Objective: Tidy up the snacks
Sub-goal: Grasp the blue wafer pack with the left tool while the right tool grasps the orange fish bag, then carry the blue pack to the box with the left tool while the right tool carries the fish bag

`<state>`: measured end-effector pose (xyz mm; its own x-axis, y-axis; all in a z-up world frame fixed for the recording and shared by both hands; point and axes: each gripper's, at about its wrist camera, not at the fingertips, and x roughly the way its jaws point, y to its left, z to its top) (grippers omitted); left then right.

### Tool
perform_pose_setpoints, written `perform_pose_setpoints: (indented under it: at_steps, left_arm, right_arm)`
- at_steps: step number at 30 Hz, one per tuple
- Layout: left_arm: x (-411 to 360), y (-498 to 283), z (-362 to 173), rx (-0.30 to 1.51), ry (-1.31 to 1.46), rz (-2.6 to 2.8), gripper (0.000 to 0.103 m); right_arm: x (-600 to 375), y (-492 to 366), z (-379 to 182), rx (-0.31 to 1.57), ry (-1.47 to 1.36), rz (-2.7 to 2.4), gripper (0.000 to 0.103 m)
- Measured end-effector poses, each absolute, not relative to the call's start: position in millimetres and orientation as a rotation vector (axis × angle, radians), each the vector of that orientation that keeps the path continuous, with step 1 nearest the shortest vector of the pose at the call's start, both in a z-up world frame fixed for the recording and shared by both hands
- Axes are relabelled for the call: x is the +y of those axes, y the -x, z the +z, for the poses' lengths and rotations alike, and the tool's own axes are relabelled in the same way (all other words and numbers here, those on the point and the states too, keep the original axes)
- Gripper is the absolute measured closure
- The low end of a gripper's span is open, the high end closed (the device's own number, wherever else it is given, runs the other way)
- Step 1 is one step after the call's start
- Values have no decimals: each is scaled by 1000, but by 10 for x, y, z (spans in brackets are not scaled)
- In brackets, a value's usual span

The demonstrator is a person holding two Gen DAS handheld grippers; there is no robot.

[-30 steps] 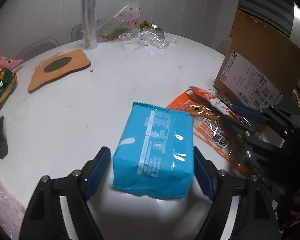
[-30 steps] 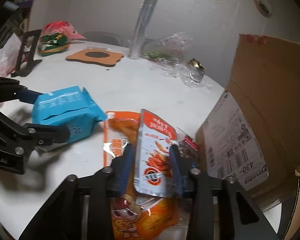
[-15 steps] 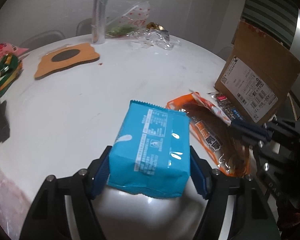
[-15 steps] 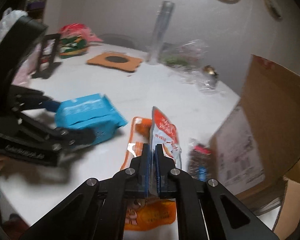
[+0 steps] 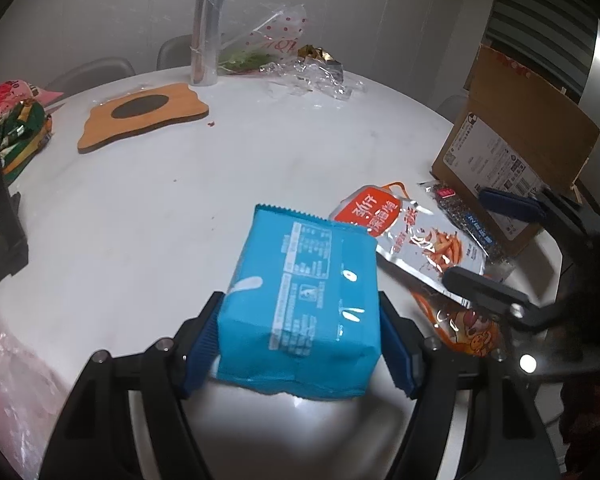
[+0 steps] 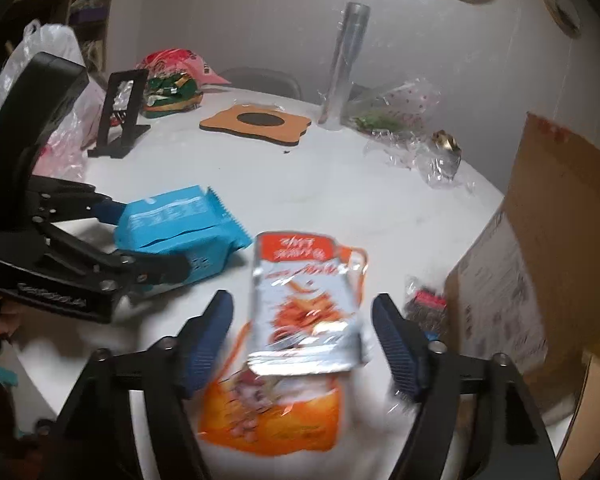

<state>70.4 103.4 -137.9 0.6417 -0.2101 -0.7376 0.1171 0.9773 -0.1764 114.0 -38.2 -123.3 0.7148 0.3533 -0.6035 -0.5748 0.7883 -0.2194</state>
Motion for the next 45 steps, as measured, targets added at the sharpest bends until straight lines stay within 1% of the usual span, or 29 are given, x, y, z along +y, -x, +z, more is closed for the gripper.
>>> perform_pose_setpoints:
  at_steps: [1, 2, 6, 9, 14, 17, 18, 19, 25, 30, 35, 45]
  left_arm:
    - [1032, -717, -1372, 855, 118, -185, 35]
    - [1028, -727, -1364, 854, 118, -184, 35]
    - [1017, -786, -1351, 857, 118, -184, 35]
    - [1007, -830, -1361, 864, 120, -182, 35]
    - [991, -857, -1391, 868, 109, -176, 36]
    - [983, -844, -1394, 863, 98, -176, 37]
    - [980, -836, -1393, 862, 96, -177, 37]
    - [982, -833, -1396, 862, 97, -178, 37]
    - [997, -793, -1385, 856, 99, -170, 38]
    - [1043, -688, -1238, 814, 108, -156, 38]
    - [1053, -526, -937, 741, 100, -136, 38]
    - [787, -301, -156, 585, 18, -133, 38]
  right_arm:
    - [-371, -1210, -1227, 573, 433, 544, 23]
    - [-363, -1279, -1233, 589, 441, 549, 23]
    - [-301, -1485, -1312, 677, 418, 627, 23]
    - [-199, -1542, -1401, 683, 478, 609, 21]
    - [-180, -1622, -1471, 711, 477, 623, 21]
    - [-179, -1647, -1475, 715, 466, 618, 25]
    - [-179, -1650, -1472, 714, 462, 617, 34]
    - [-181, -1654, -1468, 717, 455, 618, 37]
    - [-221, -1627, -1432, 708, 416, 616, 38]
    - [-269, -1522, -1303, 667, 399, 612, 38]
    - [-330, -1358, -1060, 607, 371, 632, 38]
    - [-680, -864, -208, 377, 300, 655, 38]
